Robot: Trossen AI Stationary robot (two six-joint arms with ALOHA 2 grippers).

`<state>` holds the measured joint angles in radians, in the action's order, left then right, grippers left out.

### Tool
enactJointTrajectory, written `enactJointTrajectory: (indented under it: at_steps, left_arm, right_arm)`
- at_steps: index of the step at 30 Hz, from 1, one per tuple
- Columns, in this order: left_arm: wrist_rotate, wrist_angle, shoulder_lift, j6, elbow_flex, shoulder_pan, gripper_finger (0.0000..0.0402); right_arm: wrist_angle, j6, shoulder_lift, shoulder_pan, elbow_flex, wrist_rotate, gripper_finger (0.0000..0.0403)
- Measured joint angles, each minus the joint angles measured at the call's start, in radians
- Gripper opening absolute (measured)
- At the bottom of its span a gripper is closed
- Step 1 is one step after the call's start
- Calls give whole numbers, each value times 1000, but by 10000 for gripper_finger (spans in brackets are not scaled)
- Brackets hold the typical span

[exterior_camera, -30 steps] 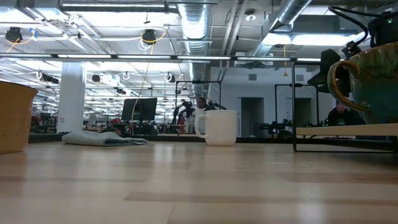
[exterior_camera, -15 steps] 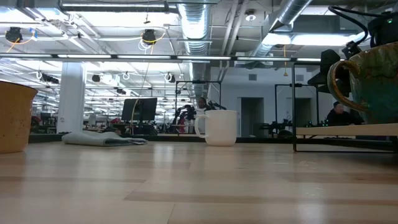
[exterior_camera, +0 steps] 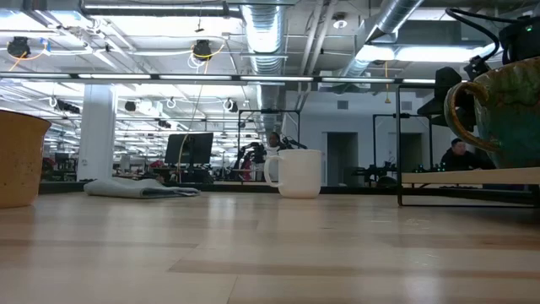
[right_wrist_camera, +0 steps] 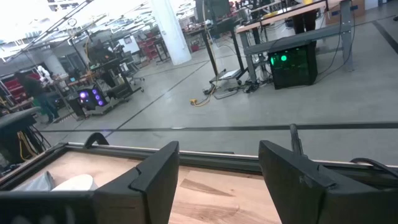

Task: Stack small to large cups/mugs on shelf
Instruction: Put the yellow mug on the shelf

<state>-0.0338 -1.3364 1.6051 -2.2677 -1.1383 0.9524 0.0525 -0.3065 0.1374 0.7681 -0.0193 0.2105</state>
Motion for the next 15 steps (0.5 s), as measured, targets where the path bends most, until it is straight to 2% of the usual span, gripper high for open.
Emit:
enactJointTrajectory:
  at_steps: [3, 5, 10, 15]
  left_arm:
    - [60, 28, 1, -16, 68, -24, 213]
    - [76, 104, 1, -22, 112, -37, 213]
    - [2, 226, 1, -12, 177, -61, 213]
    - [-27, 205, 0, 0, 177, -77, 213]
  right_arm:
    - [0, 0, 0, 0, 0, 0, 244]
    - [0, 0, 0, 0, 0, 0, 244]
    - [6, 0, 0, 0, 0, 0, 244]
    - [7, 0, 0, 0, 0, 0, 244]
